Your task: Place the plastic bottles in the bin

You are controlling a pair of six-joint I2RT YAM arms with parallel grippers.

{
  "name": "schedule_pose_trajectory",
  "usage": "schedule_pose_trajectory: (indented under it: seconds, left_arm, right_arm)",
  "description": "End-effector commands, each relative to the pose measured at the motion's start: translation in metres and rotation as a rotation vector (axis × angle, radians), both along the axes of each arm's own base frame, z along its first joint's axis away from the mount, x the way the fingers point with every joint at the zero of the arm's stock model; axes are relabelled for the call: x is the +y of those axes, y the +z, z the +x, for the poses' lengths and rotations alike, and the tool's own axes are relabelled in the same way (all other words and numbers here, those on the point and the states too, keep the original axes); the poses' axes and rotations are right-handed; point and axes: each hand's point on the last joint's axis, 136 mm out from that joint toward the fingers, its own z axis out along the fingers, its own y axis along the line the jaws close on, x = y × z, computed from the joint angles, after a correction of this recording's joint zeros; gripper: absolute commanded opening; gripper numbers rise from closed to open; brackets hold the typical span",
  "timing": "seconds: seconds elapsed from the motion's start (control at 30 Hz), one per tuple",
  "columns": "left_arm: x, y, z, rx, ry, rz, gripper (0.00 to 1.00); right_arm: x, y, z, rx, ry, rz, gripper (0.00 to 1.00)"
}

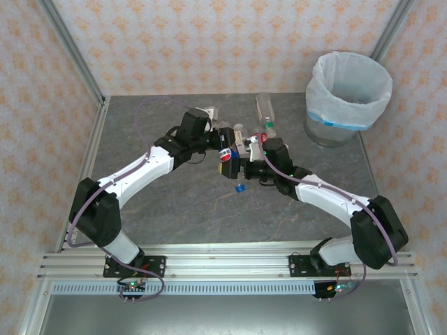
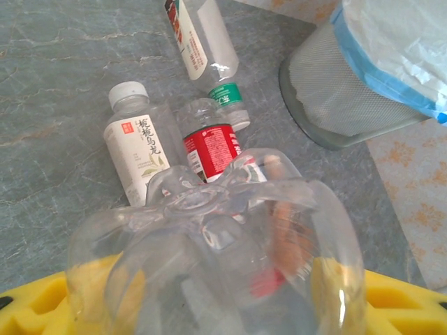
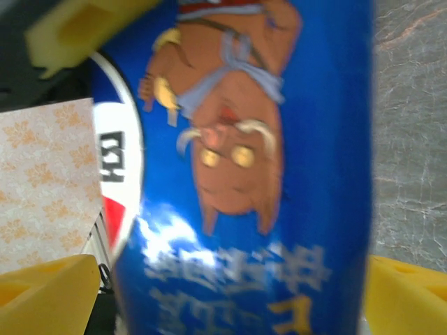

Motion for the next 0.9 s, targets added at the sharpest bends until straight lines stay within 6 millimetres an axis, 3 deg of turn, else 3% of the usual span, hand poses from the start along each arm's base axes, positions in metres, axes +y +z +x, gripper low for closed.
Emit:
schedule_pose_trajectory:
  seconds: [0.0, 0.23, 0.4, 0.53, 0.67, 0.87]
  left_arm:
    - [-0.001, 0.006, 0.002, -0.014, 0.009, 0.022, 0.42]
    - [-0.002, 0.003, 0.001, 0.017, 0.018, 0.009, 0.43]
    - [-0.001, 0.004, -0.001, 0.021, 0.019, 0.002, 0.45]
    - [-0.001, 0.005, -0.001, 0.025, 0.022, -0.004, 0.49]
    - [-0.002, 0.005, -0.001, 0.029, 0.023, -0.012, 0.50]
    - [-0.002, 0.007, -0.003, 0.031, 0.023, -0.020, 0.52]
  right_arm:
    - [0.009, 0.004, 0.002, -0.032, 0.013, -0.036, 0.93]
    - [0.012, 0.002, 0.003, -0.026, 0.010, -0.022, 0.79]
    - [0.007, -0.003, 0.001, -0.032, 0.002, -0.041, 0.62]
    - [0.009, -0.006, -0.002, 0.000, 0.012, -0.036, 0.59]
    - [0.009, -0.008, 0.001, 0.012, -0.006, -0.034, 0.50]
    - [0.007, -0.007, 0.003, -0.005, -0.013, -0.043, 0.17]
